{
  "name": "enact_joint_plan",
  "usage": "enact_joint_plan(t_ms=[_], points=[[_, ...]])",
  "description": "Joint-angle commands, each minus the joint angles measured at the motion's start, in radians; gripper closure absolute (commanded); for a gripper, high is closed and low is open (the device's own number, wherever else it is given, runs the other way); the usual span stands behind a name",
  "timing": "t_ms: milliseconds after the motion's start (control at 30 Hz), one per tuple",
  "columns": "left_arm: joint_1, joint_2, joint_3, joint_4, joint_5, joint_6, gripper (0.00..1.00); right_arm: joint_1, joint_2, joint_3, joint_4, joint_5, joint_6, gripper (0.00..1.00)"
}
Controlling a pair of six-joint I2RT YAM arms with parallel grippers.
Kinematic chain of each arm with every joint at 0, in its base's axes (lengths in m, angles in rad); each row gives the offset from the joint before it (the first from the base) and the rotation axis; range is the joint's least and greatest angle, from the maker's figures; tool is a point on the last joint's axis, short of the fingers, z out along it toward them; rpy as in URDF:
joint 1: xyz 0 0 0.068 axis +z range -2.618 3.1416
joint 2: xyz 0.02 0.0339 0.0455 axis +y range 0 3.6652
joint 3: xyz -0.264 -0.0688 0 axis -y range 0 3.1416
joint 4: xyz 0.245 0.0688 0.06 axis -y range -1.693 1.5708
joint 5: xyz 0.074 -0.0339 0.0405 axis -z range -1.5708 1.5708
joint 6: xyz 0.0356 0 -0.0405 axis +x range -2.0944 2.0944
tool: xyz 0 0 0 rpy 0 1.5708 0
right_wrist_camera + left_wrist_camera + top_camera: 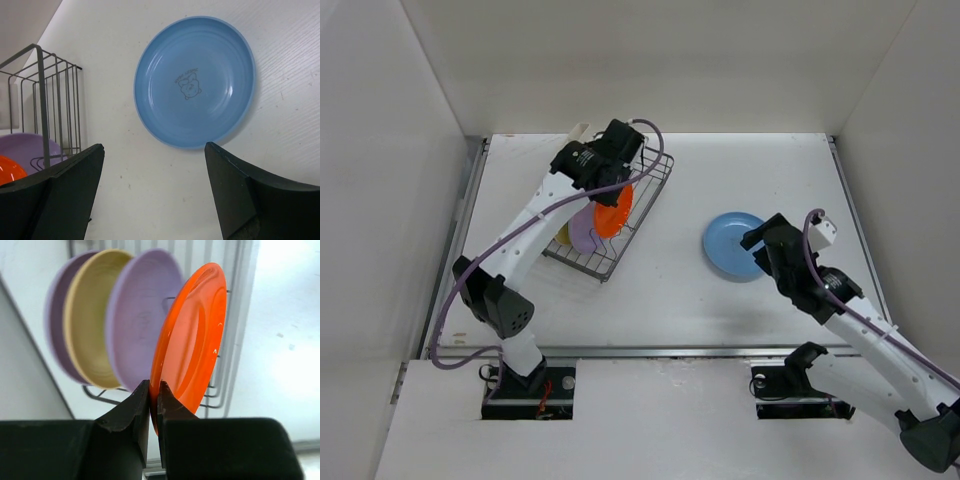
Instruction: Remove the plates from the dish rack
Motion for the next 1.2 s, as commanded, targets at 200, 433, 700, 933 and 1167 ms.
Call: enact_joint_plan(t_ms=[200,433,700,933,1167], points=[[-0.228,-0.041,-0.142,0.071,0.252,0.116,1.00,0.010,-0.050,-0.004,0.018,-0.006,-0.016,0.13],[-0.248,0.136,-0.206,0.109,0.456,0.165,1.00,0.010,-0.130,-0.044,0.009,-0.015,0.006,0.13],[-0.248,0.217,-0.229,0.209,0.698,0.210,0.99,0.010,-0.240,-0.087,0.009,-0.024,0.033,0.13],[-0.190,0.314,-0.218,0.211,0.683,0.242,0.68,0.010,-0.288,-0.087,-0.024,-0.024,0.033,0.13],[-0.157,0.308,-0.174,0.211,0.553,0.212,0.41,0.010,-0.288,-0.087,-0.024,-0.044,0.033,0.13]])
